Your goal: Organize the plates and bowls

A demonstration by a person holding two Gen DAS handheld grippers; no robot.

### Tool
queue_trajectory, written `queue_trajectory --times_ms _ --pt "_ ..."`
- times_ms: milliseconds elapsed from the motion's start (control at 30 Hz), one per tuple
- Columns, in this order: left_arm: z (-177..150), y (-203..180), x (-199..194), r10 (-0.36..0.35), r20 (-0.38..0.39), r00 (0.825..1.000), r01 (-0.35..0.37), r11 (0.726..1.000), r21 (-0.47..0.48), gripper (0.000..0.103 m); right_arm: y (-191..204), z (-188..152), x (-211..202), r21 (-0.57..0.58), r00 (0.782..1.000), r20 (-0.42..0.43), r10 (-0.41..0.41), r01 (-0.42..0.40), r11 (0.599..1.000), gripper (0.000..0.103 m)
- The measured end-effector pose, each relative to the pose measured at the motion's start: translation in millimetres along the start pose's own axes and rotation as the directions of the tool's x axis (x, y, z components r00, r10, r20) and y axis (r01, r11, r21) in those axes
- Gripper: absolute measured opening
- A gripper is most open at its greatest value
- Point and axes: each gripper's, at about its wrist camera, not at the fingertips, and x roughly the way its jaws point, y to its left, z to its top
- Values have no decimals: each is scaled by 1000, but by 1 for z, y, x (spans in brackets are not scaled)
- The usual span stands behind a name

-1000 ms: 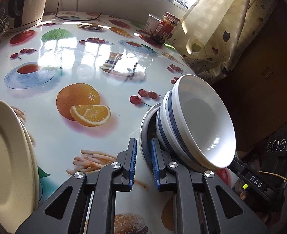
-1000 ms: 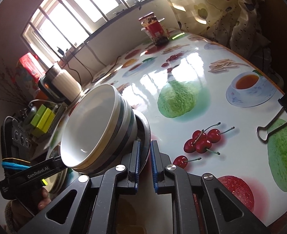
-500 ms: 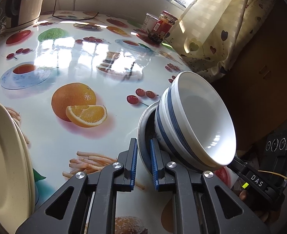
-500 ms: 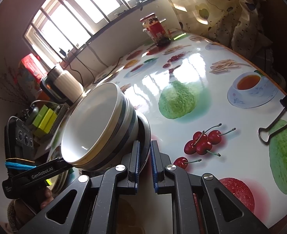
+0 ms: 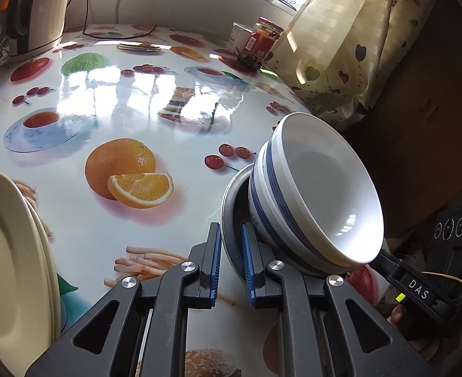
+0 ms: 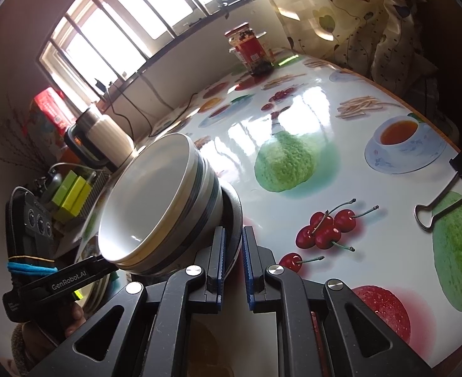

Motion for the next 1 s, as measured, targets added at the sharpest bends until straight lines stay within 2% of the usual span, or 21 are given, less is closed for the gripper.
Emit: queue_trajectory --times_ms 1000 --pt "-2 -6 0 39 12 999 -39 999 34 14 -6 -1 0 -10 998 24 50 -49 999 11"
